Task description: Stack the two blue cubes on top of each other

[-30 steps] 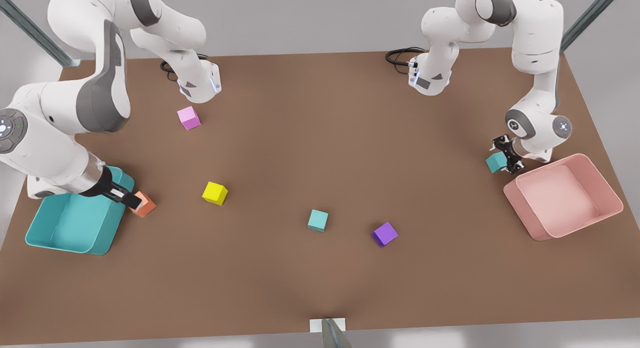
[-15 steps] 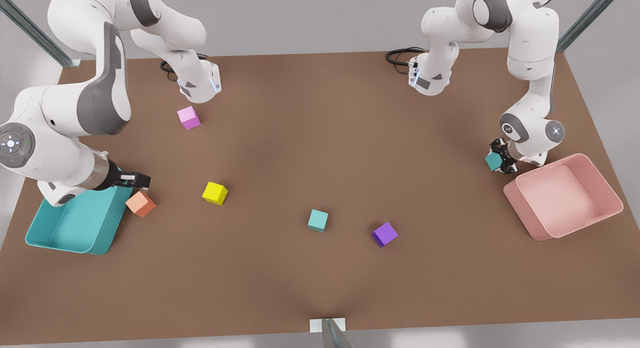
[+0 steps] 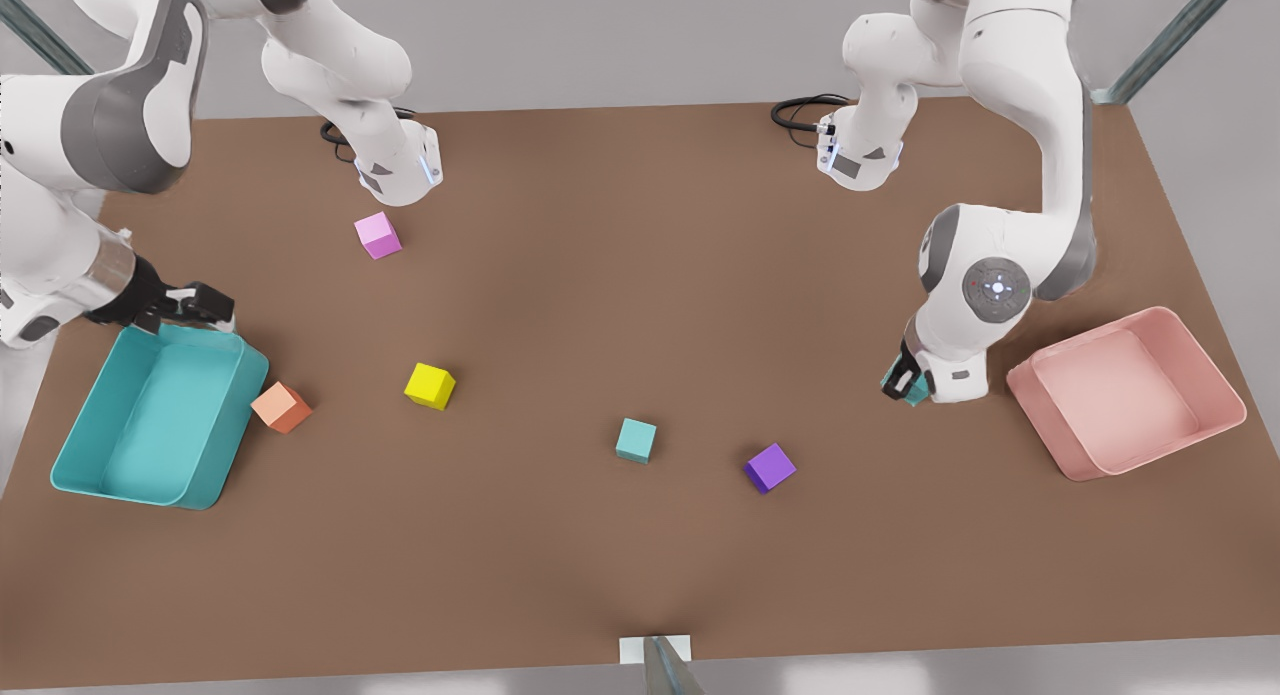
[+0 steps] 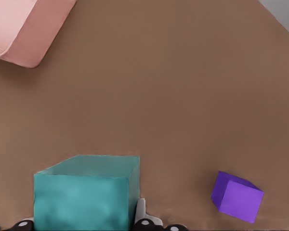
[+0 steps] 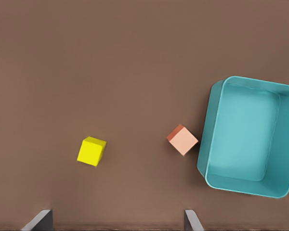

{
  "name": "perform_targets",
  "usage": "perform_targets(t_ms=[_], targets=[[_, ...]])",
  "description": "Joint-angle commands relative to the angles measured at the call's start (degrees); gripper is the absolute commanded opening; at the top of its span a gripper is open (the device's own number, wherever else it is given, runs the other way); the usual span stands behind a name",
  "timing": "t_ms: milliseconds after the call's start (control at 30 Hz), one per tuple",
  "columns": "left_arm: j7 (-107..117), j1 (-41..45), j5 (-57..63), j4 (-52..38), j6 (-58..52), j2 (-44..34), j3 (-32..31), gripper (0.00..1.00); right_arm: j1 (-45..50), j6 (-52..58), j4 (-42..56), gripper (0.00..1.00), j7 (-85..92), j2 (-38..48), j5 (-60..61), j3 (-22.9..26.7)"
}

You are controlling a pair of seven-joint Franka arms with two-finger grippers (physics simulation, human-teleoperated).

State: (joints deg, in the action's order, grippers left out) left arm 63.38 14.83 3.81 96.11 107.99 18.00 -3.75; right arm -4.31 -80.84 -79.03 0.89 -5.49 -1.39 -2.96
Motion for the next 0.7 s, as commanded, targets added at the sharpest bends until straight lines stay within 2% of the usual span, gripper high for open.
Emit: perform_targets(t_ms=[0, 33, 100, 133, 200, 367, 467, 667], targets=[[-15.92, 3.25, -2.23, -7.93, -7.97, 7.21, -4.43, 0.56, -0.08, -9.42, -9.02, 1.00, 7.19, 6.71, 0.33, 0.24], [-12.50, 8.79, -1.97, -13.29, -7.88, 13.36, -4.43, 0.56, -0.17, -12.40, -13.59, 1.00, 7.19, 9.26, 0.51, 0.15], [-7.31, 17.32, -1.62, -26.04, -7.70, 24.26, -4.34, 0.56, -0.70, -12.24, -12.73, 1.00, 7.37, 4.79, 0.51, 0.24], [-5.82, 19.08, -1.62, -28.16, -7.70, 25.76, -4.34, 0.56, -0.70, -12.24, -12.64, 1.00, 7.46, 4.44, 0.42, 0.24], [-4.67, 22.43, -1.62, -39.32, -5.86, 33.94, -4.25, 0.56, -1.14, -12.24, -12.64, 1.00, 7.72, 3.73, 0.51, 0.24], [-4.84, 22.96, -2.06, -40.47, 9.60, 36.93, -4.34, 0.58, -2.02, -12.24, -12.82, 1.00, 7.72, 1.97, 0.60, 0.59], [-5.19, 22.69, -1.97, -41.53, 15.06, 38.87, -3.11, 0.58, -2.46, -12.24, -12.82, 1.00, 7.63, 0.74, 1.56, 0.68], [-5.28, 22.52, -2.06, -41.62, 18.84, 40.54, -2.32, 0.58, -2.89, -12.41, -12.73, 1.00, 7.63, -1.19, 3.14, 0.68]])
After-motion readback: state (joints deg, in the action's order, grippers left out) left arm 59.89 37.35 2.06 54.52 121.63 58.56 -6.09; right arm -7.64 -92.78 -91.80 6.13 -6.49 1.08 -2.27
